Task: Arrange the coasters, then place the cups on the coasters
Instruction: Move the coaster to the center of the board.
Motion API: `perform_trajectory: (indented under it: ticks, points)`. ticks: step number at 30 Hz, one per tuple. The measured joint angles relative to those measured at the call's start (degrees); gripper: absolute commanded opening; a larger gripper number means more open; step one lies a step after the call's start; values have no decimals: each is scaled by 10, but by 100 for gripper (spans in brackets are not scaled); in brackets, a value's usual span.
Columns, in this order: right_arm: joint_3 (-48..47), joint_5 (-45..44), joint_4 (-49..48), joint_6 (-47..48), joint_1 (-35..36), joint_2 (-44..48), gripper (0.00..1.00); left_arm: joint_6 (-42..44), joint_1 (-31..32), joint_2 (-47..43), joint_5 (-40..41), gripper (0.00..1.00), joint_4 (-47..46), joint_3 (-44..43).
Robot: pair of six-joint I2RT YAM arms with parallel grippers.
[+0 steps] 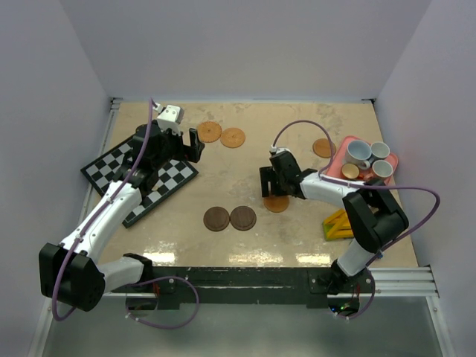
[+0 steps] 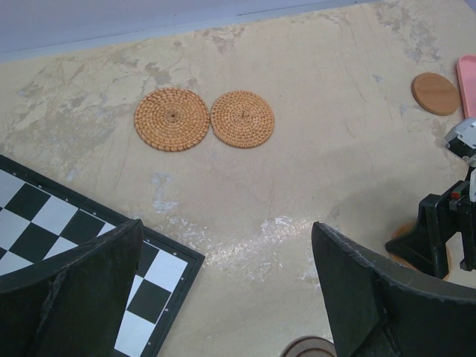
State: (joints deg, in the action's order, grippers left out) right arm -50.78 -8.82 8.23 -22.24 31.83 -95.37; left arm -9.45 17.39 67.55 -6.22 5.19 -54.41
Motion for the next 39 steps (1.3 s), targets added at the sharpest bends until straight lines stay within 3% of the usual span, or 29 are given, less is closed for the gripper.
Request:
perform_trajectory:
  ticks: [5, 17, 31, 39]
  points:
    - [-9, 5, 60, -9, 1, 13, 93, 0, 0, 0, 0, 100, 0, 0]
    - [-28, -3, 105, -9, -6, 13, 97, 0, 0, 0, 0, 100, 0, 0]
    - [21, 24, 71, -23, -5, 41, 80, 0, 1, 0, 0, 100, 0, 0]
    - [45, 24, 59, -35, 20, 61, 78, 0, 3, 0, 0, 100, 0, 0]
